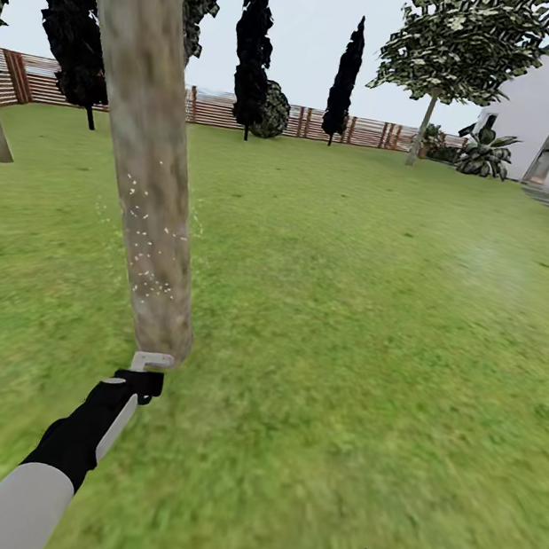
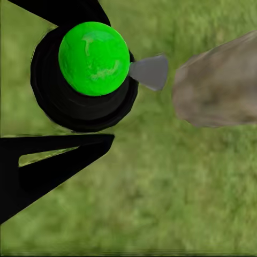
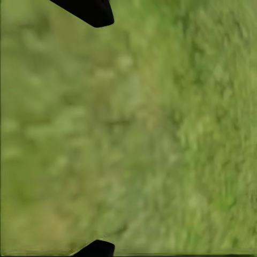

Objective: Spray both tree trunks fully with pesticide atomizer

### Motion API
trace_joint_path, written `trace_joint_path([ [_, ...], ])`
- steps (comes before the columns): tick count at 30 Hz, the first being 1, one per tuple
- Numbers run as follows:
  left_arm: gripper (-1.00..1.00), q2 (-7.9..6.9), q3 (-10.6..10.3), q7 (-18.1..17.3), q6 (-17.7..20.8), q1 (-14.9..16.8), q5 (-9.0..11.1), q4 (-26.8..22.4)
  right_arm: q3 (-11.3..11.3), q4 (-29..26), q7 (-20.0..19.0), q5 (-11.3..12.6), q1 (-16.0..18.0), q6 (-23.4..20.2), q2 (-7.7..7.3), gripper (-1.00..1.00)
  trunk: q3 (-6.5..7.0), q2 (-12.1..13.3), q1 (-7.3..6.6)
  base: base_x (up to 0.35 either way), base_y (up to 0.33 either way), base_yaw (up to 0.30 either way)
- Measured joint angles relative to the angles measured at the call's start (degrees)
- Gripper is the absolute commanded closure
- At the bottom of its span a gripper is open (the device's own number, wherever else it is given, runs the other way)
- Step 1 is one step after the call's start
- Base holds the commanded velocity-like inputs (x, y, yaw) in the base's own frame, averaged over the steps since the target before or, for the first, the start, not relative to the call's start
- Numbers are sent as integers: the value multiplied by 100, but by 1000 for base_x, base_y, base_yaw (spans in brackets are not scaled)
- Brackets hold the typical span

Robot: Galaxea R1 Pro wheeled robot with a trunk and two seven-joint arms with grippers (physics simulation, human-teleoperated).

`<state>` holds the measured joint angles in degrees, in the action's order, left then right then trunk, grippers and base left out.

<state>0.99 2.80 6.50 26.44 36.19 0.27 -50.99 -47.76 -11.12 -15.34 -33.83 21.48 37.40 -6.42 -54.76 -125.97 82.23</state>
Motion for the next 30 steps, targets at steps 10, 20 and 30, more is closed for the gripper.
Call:
trace_joint_path([
  [10, 100, 10, -2, -10, -21, 0, 21, -6, 0, 0, 0, 0, 0, 0, 0, -100, 0, 0, 0, 77, -271, 1],
  [20, 100, 18, -11, -10, -30, -1, 21, -7, 0, 0, 0, 0, 1, 0, 0, -100, 0, 0, 1, 4, -271, 62],
  [30, 100, 19, -1, -3, -22, 0, 13, -6, 0, 0, 0, 0, 0, 0, 0, -100, 0, 0, 0, 29, -269, 55],
])
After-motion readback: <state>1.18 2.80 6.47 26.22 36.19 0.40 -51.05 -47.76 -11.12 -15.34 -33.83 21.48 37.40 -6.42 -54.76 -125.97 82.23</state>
